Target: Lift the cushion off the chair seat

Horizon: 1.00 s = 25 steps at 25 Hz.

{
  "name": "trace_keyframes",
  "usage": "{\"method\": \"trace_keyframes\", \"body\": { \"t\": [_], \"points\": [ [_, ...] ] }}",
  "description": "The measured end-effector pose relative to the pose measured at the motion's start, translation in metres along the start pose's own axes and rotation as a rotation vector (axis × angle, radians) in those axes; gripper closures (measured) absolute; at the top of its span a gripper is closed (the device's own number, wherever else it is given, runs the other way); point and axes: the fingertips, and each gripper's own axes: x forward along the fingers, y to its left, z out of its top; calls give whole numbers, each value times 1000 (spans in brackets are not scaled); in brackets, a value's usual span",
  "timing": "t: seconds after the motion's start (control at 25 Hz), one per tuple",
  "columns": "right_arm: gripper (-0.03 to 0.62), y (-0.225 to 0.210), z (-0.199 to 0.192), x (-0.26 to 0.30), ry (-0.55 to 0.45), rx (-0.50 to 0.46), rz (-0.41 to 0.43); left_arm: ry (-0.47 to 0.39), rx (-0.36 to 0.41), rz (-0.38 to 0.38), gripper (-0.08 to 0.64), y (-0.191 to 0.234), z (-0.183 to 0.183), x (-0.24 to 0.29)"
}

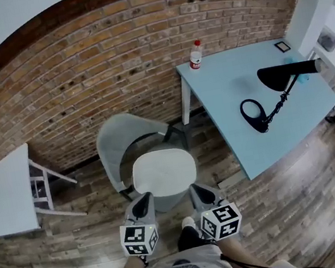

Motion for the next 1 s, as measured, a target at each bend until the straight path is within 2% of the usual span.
{"method": "trace_keyframes", "body": {
  "t": [0.28,0.48,0.68,1.0],
  "points": [
    [594,-34,8,35,44,-7,20,12,-9,31,569,11,10,46],
    [594,-54,10,59,70,-15,1,41,-15,40,568,29,4,73],
    [594,-74,-6,91,122,13,-10,95,-19,36,568,58,-19,105],
    [594,-117,-41,164,200,33,-97,169,-40,0,568,112,-63,180]
  ]
}}
